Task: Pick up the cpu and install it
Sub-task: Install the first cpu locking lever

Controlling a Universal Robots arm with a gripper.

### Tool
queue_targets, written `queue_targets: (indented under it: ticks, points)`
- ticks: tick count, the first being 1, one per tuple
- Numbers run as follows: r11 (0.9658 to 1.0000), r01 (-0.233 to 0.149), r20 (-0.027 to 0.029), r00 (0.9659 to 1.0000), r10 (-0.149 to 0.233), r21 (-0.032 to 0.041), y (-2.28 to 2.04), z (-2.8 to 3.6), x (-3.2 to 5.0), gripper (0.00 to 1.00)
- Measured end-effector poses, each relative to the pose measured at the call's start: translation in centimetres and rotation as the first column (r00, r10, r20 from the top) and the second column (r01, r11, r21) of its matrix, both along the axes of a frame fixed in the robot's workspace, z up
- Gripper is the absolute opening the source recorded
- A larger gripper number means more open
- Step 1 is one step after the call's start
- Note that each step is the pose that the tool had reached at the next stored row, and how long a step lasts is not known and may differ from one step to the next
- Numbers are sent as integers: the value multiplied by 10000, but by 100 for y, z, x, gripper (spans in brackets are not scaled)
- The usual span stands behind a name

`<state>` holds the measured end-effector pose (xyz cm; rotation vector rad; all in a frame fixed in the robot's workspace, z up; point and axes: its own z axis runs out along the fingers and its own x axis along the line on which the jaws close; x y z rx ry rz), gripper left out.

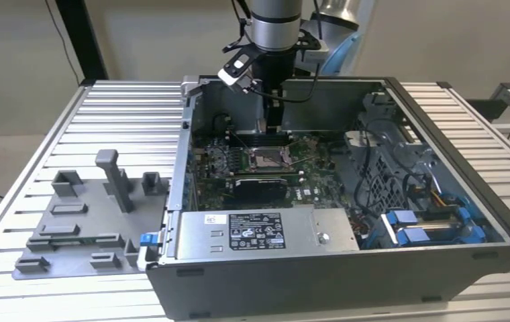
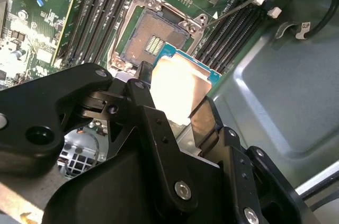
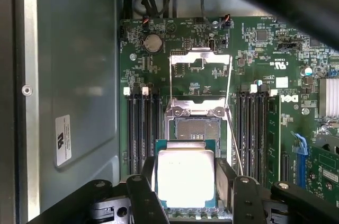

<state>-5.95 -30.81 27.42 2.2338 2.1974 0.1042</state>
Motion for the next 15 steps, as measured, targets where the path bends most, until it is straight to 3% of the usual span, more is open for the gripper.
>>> queue_targets:
  ticks: [5, 15]
  points:
    - [10000, 0, -1, 10000, 0, -1, 0, -20, 1, 0]
    - [10000, 0, 0, 10000, 0, 1, 0, -182, 3, 0]
